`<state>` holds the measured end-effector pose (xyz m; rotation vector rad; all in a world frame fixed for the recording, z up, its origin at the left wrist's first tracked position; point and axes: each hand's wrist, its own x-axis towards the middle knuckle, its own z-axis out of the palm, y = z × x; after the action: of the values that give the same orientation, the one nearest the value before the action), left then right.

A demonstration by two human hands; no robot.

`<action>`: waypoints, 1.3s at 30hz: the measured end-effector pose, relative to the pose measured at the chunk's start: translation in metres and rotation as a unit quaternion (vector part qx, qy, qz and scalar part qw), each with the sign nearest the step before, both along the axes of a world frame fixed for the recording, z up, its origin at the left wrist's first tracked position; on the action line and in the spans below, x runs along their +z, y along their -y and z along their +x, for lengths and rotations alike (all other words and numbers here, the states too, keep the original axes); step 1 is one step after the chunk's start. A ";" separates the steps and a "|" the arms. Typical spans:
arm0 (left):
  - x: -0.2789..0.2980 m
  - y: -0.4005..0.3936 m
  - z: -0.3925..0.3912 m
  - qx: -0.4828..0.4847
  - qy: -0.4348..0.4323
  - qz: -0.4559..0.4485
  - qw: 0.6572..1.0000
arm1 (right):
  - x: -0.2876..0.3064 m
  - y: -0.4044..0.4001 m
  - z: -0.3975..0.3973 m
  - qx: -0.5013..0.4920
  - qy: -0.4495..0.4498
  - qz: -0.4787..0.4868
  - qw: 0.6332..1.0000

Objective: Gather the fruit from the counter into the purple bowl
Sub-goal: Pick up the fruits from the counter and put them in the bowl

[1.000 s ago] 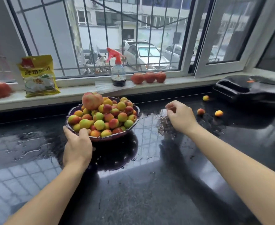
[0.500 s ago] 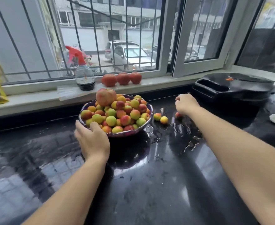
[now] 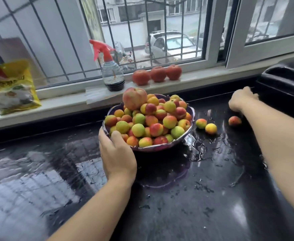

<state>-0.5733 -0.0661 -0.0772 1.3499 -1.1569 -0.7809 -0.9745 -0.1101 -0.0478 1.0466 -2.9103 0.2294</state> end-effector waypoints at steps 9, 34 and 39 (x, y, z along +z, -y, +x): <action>0.013 -0.013 0.002 -0.034 0.005 0.045 0.998 | 0.079 -0.051 0.156 0.255 0.267 -0.363 0.856; 0.002 0.001 0.047 -0.244 -0.144 0.041 0.958 | -0.010 -0.123 0.180 0.027 0.085 -0.337 0.937; -0.005 0.004 0.045 -0.242 -0.133 0.028 0.961 | -0.027 -0.110 0.180 0.066 0.053 -0.193 0.978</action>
<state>-0.5284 -0.0701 -0.0823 0.9722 -1.2685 -1.3128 -0.7945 0.0000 -0.0751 1.1823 -2.7175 0.8405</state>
